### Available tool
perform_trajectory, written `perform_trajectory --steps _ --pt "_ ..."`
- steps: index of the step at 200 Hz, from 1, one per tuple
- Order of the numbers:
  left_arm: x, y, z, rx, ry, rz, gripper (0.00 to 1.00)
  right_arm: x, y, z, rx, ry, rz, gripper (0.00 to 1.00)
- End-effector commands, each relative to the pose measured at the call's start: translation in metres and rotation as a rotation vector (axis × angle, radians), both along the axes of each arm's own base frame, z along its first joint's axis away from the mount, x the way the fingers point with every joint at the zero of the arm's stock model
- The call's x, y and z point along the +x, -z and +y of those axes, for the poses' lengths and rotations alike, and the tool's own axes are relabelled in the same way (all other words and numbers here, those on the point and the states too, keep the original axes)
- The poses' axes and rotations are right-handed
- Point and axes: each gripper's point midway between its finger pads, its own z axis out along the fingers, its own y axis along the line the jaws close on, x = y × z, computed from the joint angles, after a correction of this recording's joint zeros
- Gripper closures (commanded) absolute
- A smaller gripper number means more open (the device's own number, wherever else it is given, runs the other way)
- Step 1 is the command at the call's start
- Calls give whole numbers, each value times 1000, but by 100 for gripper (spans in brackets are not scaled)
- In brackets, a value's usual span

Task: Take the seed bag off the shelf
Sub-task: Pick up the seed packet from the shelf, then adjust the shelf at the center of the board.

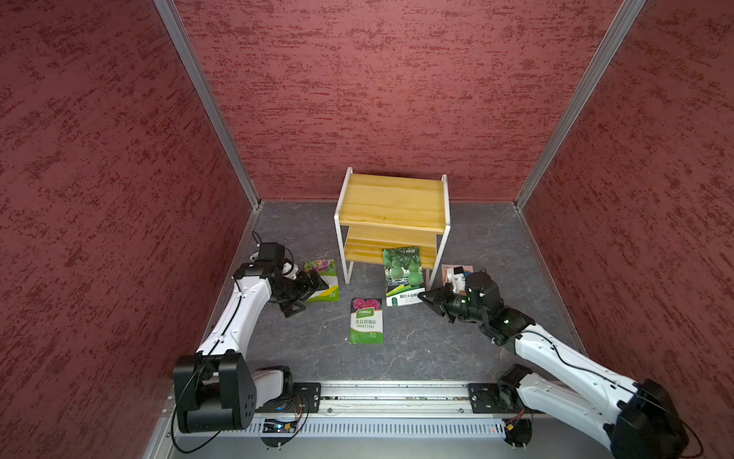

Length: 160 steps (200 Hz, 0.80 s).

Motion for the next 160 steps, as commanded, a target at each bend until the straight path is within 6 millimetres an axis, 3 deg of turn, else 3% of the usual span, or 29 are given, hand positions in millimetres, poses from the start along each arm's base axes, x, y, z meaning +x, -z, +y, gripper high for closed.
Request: perform_trajectory --steps 1,49,90,160 --pt "7 -4 -2 -8 24 -33 0 13 -14 8 16 8 -37 100" --pt "7 -2 -2 -11 25 -33 0 34 -8 2 -6 52 -33 100" --pt "8 -3 -2 -15 24 -37 0 68 -25 7 -9 45 -74 100" --pt "3 -3 0 -19 20 -38 0 112 -42 -3 -12 40 -101 100"
